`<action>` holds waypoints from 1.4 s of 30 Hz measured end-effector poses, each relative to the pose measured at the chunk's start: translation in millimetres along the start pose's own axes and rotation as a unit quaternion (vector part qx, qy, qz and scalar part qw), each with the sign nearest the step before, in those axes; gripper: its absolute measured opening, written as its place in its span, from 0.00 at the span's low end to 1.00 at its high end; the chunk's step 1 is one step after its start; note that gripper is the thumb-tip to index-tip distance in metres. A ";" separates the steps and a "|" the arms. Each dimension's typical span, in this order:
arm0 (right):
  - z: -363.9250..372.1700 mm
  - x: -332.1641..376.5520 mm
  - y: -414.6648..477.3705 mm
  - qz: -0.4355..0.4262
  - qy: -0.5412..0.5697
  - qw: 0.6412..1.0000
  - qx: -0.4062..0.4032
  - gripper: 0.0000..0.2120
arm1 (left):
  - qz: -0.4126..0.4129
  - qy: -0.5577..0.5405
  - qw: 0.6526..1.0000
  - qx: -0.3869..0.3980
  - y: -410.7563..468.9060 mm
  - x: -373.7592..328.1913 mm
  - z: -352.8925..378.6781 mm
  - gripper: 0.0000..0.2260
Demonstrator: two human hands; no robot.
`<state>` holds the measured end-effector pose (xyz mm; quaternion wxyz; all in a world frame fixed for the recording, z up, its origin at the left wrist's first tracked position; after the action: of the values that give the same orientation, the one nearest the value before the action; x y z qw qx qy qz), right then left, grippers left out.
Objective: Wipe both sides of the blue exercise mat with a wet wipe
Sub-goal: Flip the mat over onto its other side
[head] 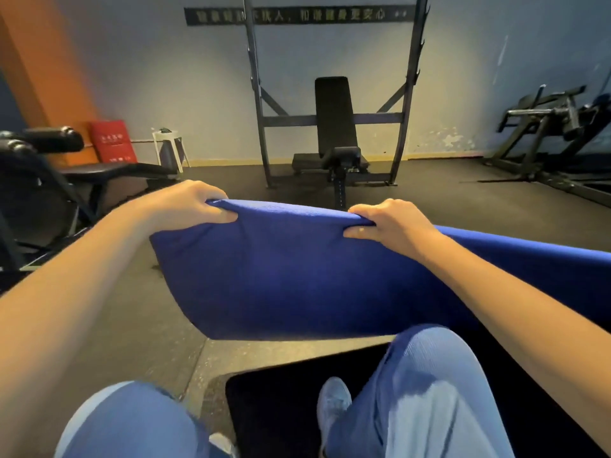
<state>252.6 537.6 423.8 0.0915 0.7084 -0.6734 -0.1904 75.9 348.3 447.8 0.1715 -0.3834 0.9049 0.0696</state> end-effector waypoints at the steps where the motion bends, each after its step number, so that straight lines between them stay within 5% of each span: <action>1: -8.2 5.4 9.1 -0.005 0.009 1.000 0.004 0.17 | -0.008 -0.005 1.000 0.003 -4.3 6.8 -8.9 0.07; 7: -2.6 34.5 59.7 -0.021 0.064 0.996 0.062 0.19 | -0.070 -0.030 0.997 0.030 -16.3 60.3 -26.9 0.08; 14: 57.1 31.6 122.1 -0.025 -0.035 0.997 0.060 0.21 | -0.099 0.139 0.971 -0.164 18.9 123.6 -12.9 0.13; 18: 78.8 9.6 146.8 0.014 -0.110 0.993 -0.043 0.22 | -0.078 0.225 0.915 -0.326 47.0 124.8 -12.2 0.18; 24: 131.8 6.7 172.5 0.062 -0.131 0.977 -0.155 0.20 | -0.114 0.163 0.904 -0.380 107.6 148.8 29.7 0.24; 33: 279.1 16.6 173.9 0.036 -0.062 0.995 -0.072 0.26 | -0.065 0.161 0.943 -0.284 168.5 172.3 177.3 0.31; 38: 414.8 28.7 114.5 0.018 0.027 0.998 0.057 0.27 | -0.074 0.147 0.986 -0.026 186.5 199.8 332.2 0.30; 42: 513.4 45.3 50.2 0.017 0.102 0.974 0.200 0.19 | -0.104 0.157 0.959 0.213 162.7 233.3 461.0 0.28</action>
<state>5.6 554.2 -31.0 0.0193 0.7165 -0.6970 0.0226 -73.3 424.0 -67.3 0.1114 -0.4364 0.8692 -0.2039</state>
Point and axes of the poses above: each hand's wrist, its own y-axis towards the middle knuckle, its own z-axis out of the palm, x = y × z, the point moved 10 cm from there along y, towards the middle knuckle, and after that the axes turned 14 degrees about -z, right-handed, at the moved point
